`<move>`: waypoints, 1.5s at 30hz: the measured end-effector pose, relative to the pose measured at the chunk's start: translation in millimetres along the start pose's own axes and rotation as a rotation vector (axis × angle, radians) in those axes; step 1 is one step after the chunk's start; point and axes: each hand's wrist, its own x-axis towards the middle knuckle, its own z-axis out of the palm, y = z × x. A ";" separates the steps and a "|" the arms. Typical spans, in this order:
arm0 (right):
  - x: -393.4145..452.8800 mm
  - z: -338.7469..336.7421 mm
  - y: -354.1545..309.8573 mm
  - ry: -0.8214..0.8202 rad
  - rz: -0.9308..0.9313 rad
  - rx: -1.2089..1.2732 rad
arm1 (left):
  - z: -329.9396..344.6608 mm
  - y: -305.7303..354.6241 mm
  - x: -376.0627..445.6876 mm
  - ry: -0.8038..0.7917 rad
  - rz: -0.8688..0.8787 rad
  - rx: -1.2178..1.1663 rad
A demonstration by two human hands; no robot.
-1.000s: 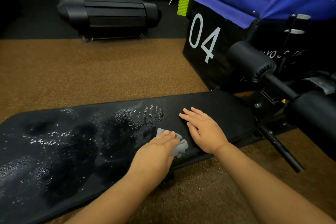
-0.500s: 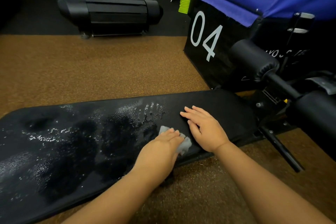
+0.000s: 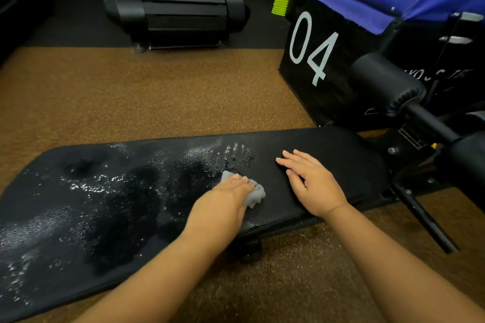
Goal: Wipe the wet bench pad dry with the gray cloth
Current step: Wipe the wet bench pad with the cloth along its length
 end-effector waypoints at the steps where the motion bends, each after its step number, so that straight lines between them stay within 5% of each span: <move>1: -0.1 -0.1 -0.3 0.003 0.002 -0.001 | 5.6 5.4 -4.1 0.055 -0.005 -0.009; 8: -0.2 0.1 -0.2 0.002 0.009 0.004 | 2.0 12.6 -26.8 -0.101 0.105 0.009; 11: 0.0 1.0 0.3 0.006 0.011 -0.004 | 14.3 19.3 -7.7 0.014 0.001 -0.018; 20: -0.8 -0.3 -0.7 0.008 0.025 0.005 | 0.9 7.8 -23.9 -0.085 0.146 0.096; 26: -0.1 0.0 -1.5 0.007 0.020 0.001 | -3.6 6.9 14.3 -0.008 -0.065 0.058; 31: 0.1 0.5 -0.9 0.012 0.009 0.010 | 3.6 12.5 -22.3 0.026 0.079 0.081; 37: 0.2 1.2 -1.6 0.018 0.010 -0.014 | -0.9 8.2 22.1 0.067 -0.079 0.022; 45: 0.1 -1.9 -2.6 0.015 0.014 -0.006 | -4.6 -0.3 19.9 -0.063 0.020 0.076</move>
